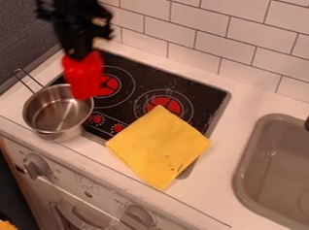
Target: Put the red pepper in the pot
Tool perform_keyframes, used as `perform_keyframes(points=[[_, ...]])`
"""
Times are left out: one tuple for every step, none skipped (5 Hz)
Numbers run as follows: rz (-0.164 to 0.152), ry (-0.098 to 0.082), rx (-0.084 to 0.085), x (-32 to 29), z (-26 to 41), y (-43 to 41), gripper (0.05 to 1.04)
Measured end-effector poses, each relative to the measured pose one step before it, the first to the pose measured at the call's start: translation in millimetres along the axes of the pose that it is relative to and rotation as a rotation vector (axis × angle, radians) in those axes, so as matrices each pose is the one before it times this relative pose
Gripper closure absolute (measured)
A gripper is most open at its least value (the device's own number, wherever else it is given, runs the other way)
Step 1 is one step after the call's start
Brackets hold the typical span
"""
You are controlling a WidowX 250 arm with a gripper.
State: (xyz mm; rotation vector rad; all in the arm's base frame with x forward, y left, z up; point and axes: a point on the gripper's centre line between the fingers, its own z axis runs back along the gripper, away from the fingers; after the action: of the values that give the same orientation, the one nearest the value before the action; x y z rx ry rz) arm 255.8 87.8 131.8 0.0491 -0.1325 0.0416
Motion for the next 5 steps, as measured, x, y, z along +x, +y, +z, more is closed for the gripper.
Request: perform_keyframes(points=[[0.0521,0.0043,0.0395,-2.84,-11.17,18.44,0.988],[0.0160,0.0405,0.0215,1.21,-19.51,6.87,0.988],[0.0306,0.0431,0.0047,-1.13,-13.64,6.00,0.988],[0.0110,0.0328,-0.0075,0.01,-10.36,4.55,0.988],[0.0017,0.0132,0.0020,0.73,-4.43,1.57,0.988]])
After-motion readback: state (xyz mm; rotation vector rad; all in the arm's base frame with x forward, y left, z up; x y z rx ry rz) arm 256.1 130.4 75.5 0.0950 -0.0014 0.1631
